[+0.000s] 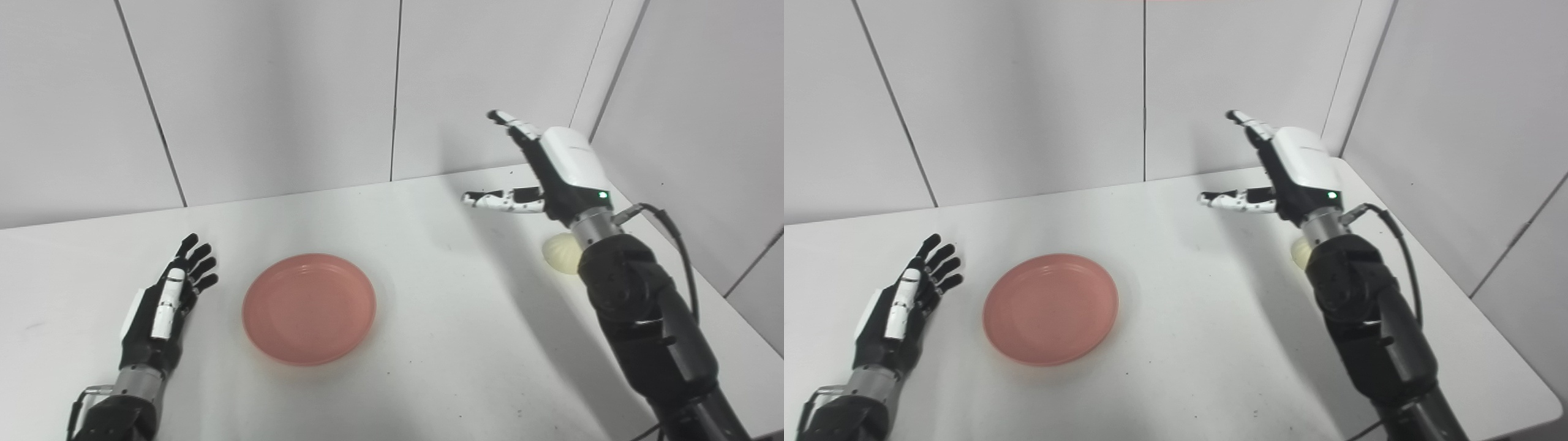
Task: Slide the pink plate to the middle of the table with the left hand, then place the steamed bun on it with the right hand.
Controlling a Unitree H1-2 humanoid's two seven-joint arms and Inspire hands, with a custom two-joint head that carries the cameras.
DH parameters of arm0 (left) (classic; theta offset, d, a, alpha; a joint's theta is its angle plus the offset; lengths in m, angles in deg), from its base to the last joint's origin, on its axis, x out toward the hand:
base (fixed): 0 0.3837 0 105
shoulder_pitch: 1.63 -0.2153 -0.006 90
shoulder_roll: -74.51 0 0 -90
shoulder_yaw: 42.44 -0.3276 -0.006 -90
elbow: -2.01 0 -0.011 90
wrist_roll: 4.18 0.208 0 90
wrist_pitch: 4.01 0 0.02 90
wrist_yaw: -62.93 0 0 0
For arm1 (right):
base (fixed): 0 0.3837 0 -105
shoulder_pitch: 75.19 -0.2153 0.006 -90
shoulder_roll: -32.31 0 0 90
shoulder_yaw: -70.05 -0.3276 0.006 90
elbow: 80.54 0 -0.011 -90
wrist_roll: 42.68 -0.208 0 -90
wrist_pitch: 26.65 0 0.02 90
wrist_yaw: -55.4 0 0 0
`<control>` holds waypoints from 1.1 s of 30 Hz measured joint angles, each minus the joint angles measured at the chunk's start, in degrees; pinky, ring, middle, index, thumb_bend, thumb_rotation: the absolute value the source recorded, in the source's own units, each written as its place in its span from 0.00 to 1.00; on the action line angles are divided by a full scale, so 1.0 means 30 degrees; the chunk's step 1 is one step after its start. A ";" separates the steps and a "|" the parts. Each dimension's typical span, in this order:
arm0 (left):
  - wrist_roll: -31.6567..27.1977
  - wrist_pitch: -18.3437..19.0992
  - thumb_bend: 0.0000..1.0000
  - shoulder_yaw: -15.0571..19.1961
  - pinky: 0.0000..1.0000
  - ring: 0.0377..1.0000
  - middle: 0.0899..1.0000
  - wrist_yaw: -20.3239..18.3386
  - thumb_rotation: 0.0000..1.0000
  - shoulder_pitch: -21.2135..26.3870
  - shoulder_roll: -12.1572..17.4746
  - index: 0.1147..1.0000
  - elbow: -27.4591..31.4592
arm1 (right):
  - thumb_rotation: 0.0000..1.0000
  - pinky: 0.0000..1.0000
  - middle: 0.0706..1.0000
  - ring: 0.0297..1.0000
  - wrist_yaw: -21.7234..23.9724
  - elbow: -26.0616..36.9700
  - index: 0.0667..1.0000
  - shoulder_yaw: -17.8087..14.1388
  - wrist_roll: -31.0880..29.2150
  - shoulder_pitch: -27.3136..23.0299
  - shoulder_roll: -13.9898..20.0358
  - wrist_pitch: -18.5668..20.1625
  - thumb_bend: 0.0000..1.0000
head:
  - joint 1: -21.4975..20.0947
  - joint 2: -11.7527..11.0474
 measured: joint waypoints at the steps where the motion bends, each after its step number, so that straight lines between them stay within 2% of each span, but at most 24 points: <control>1: -0.0094 -0.0047 0.50 0.0046 0.84 0.89 0.91 -0.0036 0.98 0.0036 0.0059 0.90 -0.0071 | 0.56 0.64 0.91 0.82 0.0118 -0.0265 0.89 -0.0117 0.0044 0.0103 0.0359 0.0128 0.96 | -0.0118 0.0000; 4: -0.0317 -0.0142 0.50 0.0103 0.84 0.88 0.90 -0.0361 0.97 0.0095 0.0280 0.90 -0.0262 | 0.54 0.68 0.93 0.85 0.0886 -0.1042 0.91 -0.0471 0.0023 0.0493 0.1391 0.0656 0.99 | -0.0410 -0.0029; 9: -0.0416 -0.0213 0.48 0.0251 0.85 0.88 0.90 -0.0591 0.98 0.0365 0.0484 0.89 -0.0855 | 0.48 0.70 0.94 0.87 0.1547 -0.2239 0.90 -0.1354 -0.0946 0.0893 0.2229 0.1139 1.00 | -0.0705 0.0000; 14: -0.0544 -0.0314 0.48 0.0326 0.84 0.87 0.89 -0.0799 0.97 0.0619 0.0613 0.88 -0.1332 | 0.47 0.73 0.93 0.86 0.2127 -0.3242 0.91 -0.1348 -0.1733 0.0927 0.3024 0.1136 1.00 | -0.1026 0.0175; 17: -0.0544 -0.0399 0.49 0.0349 0.82 0.86 0.88 -0.0943 0.96 0.0682 0.0779 0.88 -0.1477 | 0.48 0.72 0.91 0.85 0.2327 -0.5094 0.91 -0.1100 -0.1910 0.0718 0.3457 0.1170 1.00 | -0.1173 0.0263; 20: -0.0546 -0.0406 0.50 0.0377 0.82 0.86 0.88 -0.1065 0.95 0.0685 0.0964 0.87 -0.1568 | 0.47 0.72 0.90 0.84 0.2461 -0.5998 0.90 -0.0527 -0.1900 0.0594 0.3552 0.1258 1.00 | -0.1203 0.0322; 23: -0.0545 -0.0409 0.51 0.0402 0.82 0.86 0.88 -0.1072 0.96 0.0687 0.0976 0.87 -0.1579 | 0.48 0.72 0.89 0.84 0.2694 -0.6456 0.90 -0.0013 -0.1901 0.0393 0.3552 0.1473 1.00 | -0.1203 0.0410; 28: -0.0531 -0.0414 0.51 0.0374 0.82 0.86 0.88 -0.1191 0.94 0.0687 0.1026 0.88 -0.1574 | 0.46 0.74 0.90 0.86 0.3548 -0.6528 0.89 0.0697 -0.1996 -0.0131 0.3567 0.2569 1.00 | -0.1320 0.0498; 33: -0.0536 -0.0398 0.50 0.0359 0.82 0.86 0.88 -0.1349 0.94 0.0646 0.1058 0.88 -0.1461 | 0.47 0.71 0.88 0.83 0.3783 -0.6514 0.88 0.1367 -0.1995 -0.0416 0.3553 0.3199 1.00 | -0.1349 0.0644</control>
